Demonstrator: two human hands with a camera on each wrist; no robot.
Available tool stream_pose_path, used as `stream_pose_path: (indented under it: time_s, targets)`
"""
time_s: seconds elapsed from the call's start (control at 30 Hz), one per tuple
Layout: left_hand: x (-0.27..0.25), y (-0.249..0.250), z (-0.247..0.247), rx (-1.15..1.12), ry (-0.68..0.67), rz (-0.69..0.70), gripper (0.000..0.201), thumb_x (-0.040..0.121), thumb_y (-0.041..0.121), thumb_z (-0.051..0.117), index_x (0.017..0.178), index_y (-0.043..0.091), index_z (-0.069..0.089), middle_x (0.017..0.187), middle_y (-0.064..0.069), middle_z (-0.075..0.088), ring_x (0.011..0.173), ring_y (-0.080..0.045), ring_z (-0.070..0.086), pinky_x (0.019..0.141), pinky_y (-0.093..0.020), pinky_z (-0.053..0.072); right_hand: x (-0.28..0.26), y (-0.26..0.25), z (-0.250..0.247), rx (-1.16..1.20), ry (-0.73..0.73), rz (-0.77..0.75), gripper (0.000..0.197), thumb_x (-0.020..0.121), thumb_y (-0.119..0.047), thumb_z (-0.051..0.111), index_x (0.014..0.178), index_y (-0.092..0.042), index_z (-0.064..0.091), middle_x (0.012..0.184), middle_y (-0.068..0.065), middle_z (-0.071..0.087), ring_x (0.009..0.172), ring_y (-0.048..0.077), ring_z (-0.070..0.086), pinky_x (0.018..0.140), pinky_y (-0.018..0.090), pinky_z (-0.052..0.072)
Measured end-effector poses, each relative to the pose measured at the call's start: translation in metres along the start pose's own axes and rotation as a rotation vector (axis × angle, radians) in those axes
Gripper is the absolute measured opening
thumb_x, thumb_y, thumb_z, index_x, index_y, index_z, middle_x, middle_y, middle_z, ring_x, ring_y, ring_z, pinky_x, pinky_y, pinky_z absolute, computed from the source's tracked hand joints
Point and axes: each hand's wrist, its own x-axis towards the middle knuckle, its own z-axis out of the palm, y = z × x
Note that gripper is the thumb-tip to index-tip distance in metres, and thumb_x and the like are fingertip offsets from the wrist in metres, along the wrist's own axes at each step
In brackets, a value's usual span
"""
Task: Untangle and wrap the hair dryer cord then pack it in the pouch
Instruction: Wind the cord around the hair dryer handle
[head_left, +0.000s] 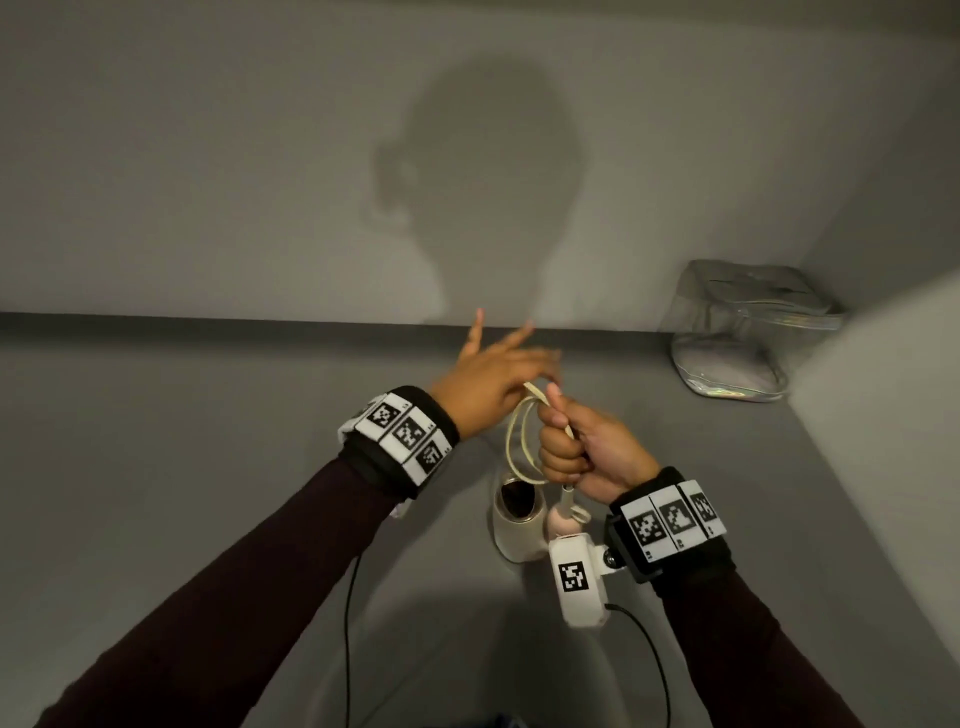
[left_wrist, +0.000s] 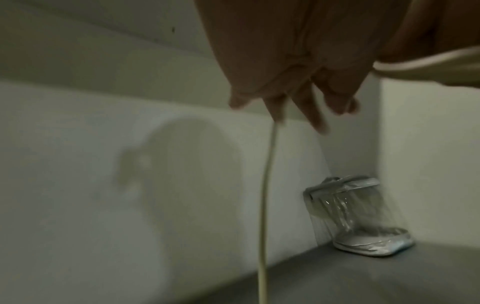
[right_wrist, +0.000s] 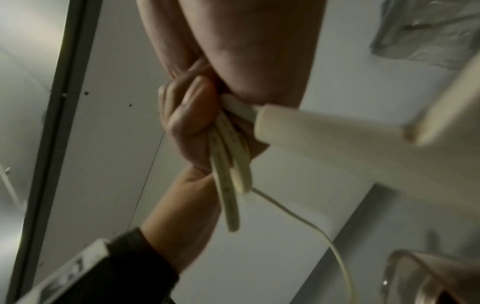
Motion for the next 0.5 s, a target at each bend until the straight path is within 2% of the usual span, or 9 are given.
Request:
stream_pose_path:
  time_s: [0.07,0.1,0.17,0.23,0.3,0.33,0.4,0.47,0.5]
  targets:
    - [0.0,-0.015,0.012,-0.362,-0.077,-0.076,0.017,0.091,0.013,0.045,0.103,0.013,0.058,0.101,-0.01,0.068,0.106,-0.012,0.06,0.112,-0.047,0.022,-0.003,0.001,-0.007,0.064,-0.016,-0.055,0.041,0.089,-0.042,0.029,0.057,-0.022,0.044,0.042,-0.005,0.012,0.034,0.01,0.007,0.033,0.017,0.016]
    - [-0.005,-0.024,0.02,-0.534,-0.073,-0.135,0.012,0.092,0.014,0.044,0.096,0.012,0.055,0.083,-0.007,0.066,0.084,-0.004,0.063,0.097,-0.039,0.039,-0.005,0.001,-0.012,0.115,-0.012,-0.103,0.041,0.09,-0.041,0.028,0.058,-0.022,0.044,0.041,-0.005,0.013,0.034,0.01,0.008,0.033,0.018,0.016]
    - [-0.025,-0.041,0.04,-0.724,-0.087,-0.275,0.008,0.093,0.01,0.042,0.094,0.013,0.049,0.071,0.001,0.055,0.06,0.007,0.058,0.073,-0.026,0.047,-0.007,0.001,-0.022,0.234,0.019,-0.21,0.039,0.091,-0.039,0.028,0.061,-0.021,0.045,0.04,-0.005,0.017,0.033,0.01,0.011,0.034,0.018,0.02]
    - [-0.055,-0.05,0.063,-0.756,-0.209,-0.439,0.013,0.095,0.007,0.036,0.099,0.012,0.047,0.072,0.0,0.048,0.051,0.004,0.056,0.063,-0.02,0.051,-0.009,-0.002,-0.032,0.32,0.056,-0.297,0.038,0.094,-0.035,0.026,0.065,-0.02,0.046,0.04,-0.006,0.03,0.032,0.008,0.02,0.037,0.018,0.027]
    - [-0.087,-0.058,0.08,-0.556,-0.35,-0.425,0.022,0.096,0.015,0.033,0.111,0.015,0.049,0.086,-0.004,0.055,0.059,-0.006,0.06,0.066,-0.012,0.048,-0.011,-0.004,-0.04,0.337,0.101,-0.342,0.036,0.094,-0.032,0.026,0.069,-0.018,0.047,0.045,-0.006,0.04,0.034,0.006,0.032,0.039,0.019,0.034]
    - [-0.1,-0.062,0.083,-0.41,-0.394,-0.365,0.029,0.095,0.024,0.032,0.119,0.02,0.049,0.103,-0.004,0.06,0.078,-0.009,0.063,0.078,-0.013,0.048,-0.011,-0.005,-0.041,0.315,0.133,-0.349,0.034,0.094,-0.031,0.027,0.07,-0.018,0.047,0.046,-0.005,0.042,0.036,0.007,0.036,0.041,0.02,0.036]
    - [-0.112,-0.06,0.076,-0.095,-0.499,-0.2,0.041,0.09,0.035,0.029,0.129,0.033,0.041,0.124,-0.002,0.057,0.111,-0.02,0.056,0.101,-0.031,0.042,-0.01,-0.005,-0.039,0.239,0.188,-0.347,0.028,0.092,-0.032,0.03,0.074,-0.017,0.046,0.049,-0.004,0.047,0.04,0.01,0.043,0.045,0.022,0.043]
    - [-0.105,-0.043,0.058,0.181,-0.533,-0.036,0.039,0.092,0.028,0.032,0.129,0.031,0.042,0.115,-0.009,0.058,0.107,-0.03,0.056,0.092,-0.04,0.044,-0.006,-0.004,-0.033,0.199,0.205,-0.329,0.028,0.093,-0.032,0.028,0.076,-0.017,0.044,0.053,-0.002,0.055,0.048,0.013,0.054,0.053,0.023,0.05]
    - [-0.096,-0.029,0.044,0.254,-0.454,0.08,0.035,0.092,0.023,0.036,0.125,0.027,0.047,0.106,-0.01,0.06,0.099,-0.031,0.058,0.082,-0.039,0.045,-0.003,-0.003,-0.028,0.19,0.204,-0.317,0.029,0.095,-0.031,0.026,0.077,-0.016,0.044,0.056,0.0,0.059,0.053,0.014,0.059,0.057,0.025,0.053]
